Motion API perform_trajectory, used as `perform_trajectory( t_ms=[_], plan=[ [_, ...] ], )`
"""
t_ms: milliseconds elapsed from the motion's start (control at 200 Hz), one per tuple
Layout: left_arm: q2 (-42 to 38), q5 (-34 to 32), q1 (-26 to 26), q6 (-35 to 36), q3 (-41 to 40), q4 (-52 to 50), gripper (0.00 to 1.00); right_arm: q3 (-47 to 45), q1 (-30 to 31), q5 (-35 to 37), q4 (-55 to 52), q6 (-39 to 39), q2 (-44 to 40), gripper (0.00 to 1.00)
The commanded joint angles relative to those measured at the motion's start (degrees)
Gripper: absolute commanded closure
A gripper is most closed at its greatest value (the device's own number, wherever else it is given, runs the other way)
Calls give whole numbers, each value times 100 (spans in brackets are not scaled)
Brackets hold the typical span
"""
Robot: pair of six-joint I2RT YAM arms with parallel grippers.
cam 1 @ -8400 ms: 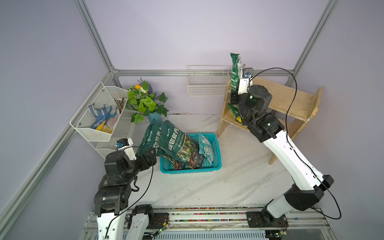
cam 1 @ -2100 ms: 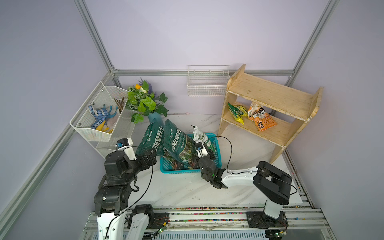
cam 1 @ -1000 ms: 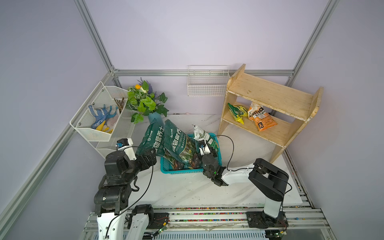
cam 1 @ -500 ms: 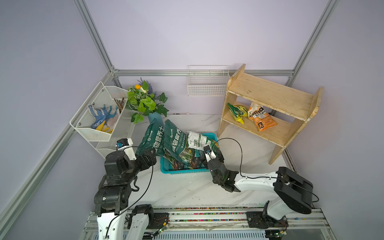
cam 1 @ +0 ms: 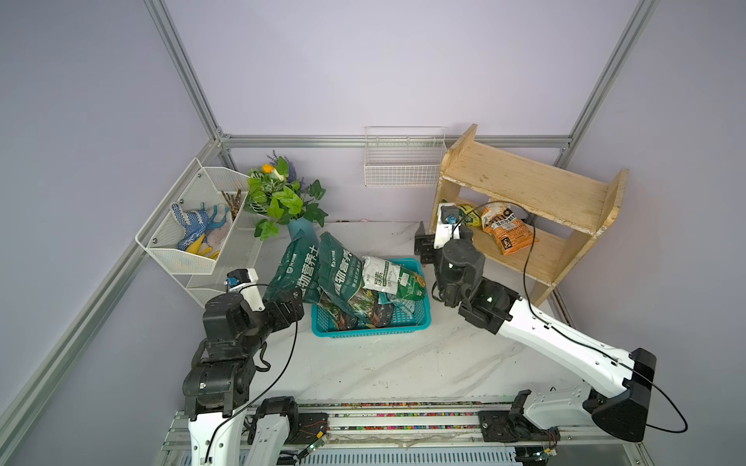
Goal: Take down the fertilizer bag from the shelf
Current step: Pick up the fertilizer bag from the shelf.
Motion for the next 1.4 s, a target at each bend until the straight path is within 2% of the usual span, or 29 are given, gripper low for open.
perform_trajectory(
  t_ms=[0, 30, 80, 175, 260, 355, 535, 735, 955, 1120, 1395],
  plan=[
    [-33, 87, 25, -24, -259, 117, 0, -247, -333, 541, -1519, 373, -162, 12],
    [-29, 90, 28, -25, -259, 109, 0, -569, -409, 604, -1438, 424, -376, 8],
    [-31, 90, 24, -24, -259, 110, 0, -1132, -567, 544, -1280, 691, -804, 9],
    [-38, 95, 23, -28, -259, 110, 0, -1937, -856, -182, -596, 650, -1428, 10],
    [-48, 96, 28, -24, -265, 116, 0, -1650, -1015, 110, -1023, 872, -1297, 14],
    [-39, 109, 28, -29, -263, 119, 0, -1379, -1159, 73, -1422, 1050, -1033, 15],
    [-39, 100, 32, -29, -268, 119, 0, -1072, -1840, -809, -1692, 1415, -744, 15],
    [-32, 98, 31, -33, -266, 114, 0, -533, -2394, -1283, -1839, 1596, -278, 21],
    [-42, 94, 29, -33, -264, 117, 0, -736, -2536, -1339, -1114, 1583, -78, 28],
    [-39, 94, 28, -33, -268, 113, 0, -800, -2566, -1119, -634, 1519, 74, 32],
    [-48, 91, 25, -33, -268, 119, 0, -1100, -2691, -990, 259, 1386, 227, 33]
  ],
)
